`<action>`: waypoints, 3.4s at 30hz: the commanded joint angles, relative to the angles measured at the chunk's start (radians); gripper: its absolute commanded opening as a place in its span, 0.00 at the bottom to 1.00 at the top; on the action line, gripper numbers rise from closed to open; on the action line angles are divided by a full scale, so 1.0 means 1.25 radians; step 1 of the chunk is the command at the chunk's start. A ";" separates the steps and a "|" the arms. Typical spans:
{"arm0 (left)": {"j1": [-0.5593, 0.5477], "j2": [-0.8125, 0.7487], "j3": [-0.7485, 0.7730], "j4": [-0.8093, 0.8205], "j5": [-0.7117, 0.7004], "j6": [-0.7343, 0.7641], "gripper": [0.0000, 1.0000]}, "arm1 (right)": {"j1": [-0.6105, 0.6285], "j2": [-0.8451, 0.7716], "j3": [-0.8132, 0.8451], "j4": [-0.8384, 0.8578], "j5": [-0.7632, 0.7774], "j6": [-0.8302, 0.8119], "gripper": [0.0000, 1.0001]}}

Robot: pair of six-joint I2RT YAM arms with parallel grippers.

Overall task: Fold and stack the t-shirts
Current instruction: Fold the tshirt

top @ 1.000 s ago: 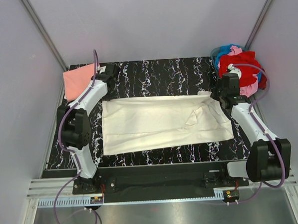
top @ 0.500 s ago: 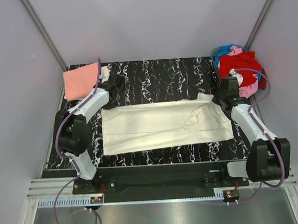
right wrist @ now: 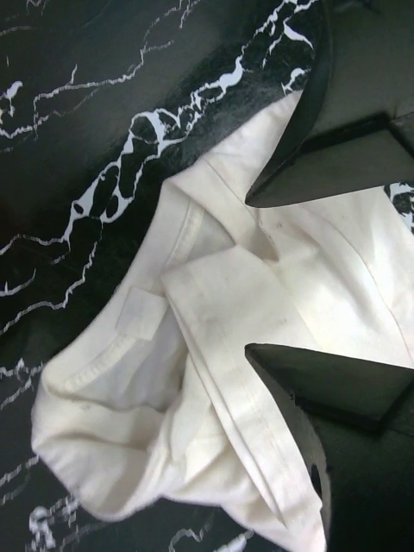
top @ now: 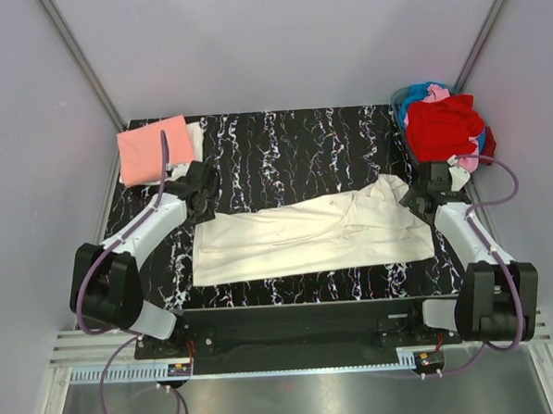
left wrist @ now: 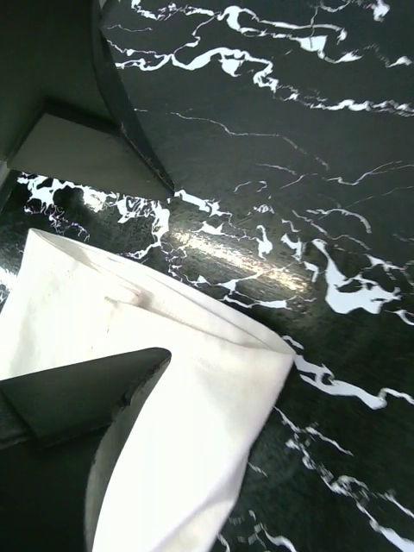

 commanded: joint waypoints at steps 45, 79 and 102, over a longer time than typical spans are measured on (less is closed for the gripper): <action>-0.550 -0.038 -0.276 0.312 0.506 -0.395 0.61 | 0.277 1.311 1.514 -0.036 -0.728 0.278 0.57; -0.169 -0.079 0.095 0.083 0.314 -0.041 0.75 | 0.272 0.353 0.557 0.079 -0.484 0.027 0.82; 0.119 0.849 1.042 0.088 0.591 0.060 0.61 | 1.039 0.293 0.391 -0.258 -0.115 0.156 0.66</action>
